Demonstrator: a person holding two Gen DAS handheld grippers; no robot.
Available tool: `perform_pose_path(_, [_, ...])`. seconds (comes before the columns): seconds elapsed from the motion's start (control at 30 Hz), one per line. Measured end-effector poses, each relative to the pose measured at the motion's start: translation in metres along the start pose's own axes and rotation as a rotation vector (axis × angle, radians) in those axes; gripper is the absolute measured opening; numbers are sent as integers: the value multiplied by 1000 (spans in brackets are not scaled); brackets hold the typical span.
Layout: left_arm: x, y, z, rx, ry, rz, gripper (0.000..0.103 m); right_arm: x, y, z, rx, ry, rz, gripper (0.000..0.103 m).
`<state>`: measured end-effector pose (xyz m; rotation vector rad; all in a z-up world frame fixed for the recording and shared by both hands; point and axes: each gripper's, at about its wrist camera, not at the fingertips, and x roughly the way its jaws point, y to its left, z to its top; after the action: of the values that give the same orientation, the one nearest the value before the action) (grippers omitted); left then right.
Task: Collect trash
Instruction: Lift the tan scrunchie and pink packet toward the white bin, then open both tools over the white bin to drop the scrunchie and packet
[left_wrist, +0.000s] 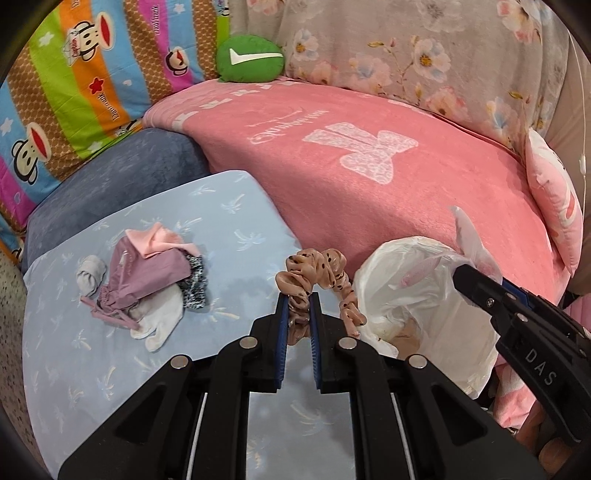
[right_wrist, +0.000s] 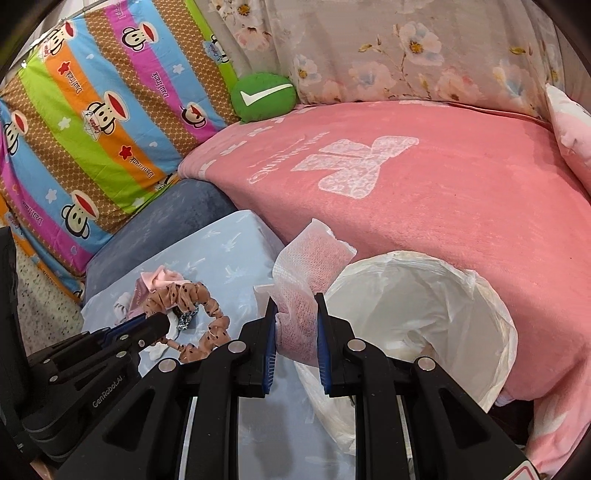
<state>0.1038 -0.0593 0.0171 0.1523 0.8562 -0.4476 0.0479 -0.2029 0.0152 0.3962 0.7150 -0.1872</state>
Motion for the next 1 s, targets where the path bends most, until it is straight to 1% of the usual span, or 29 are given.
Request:
perform_pose_path(0.43, [16, -47, 10, 80, 28, -53, 11, 0, -45, 0, 73, -3, -47, 17])
perform_pose_path(0.87, [24, -78, 16, 122, 45, -94, 13, -2, -69, -2, 109, -7, -77, 18])
perform_pose_path(0.93, [25, -81, 16, 120, 51, -99, 15, -2, -71, -2, 112, -6, -80, 20])
perform_pose_path(0.97, [26, -81, 17, 116, 57, -102, 21, -2, -70, -3, 113, -8, -84, 22])
perform_pose_path(1.0, [27, -81, 17, 107, 66, -99, 39, -3, -70, -3, 116, -12, -92, 23])
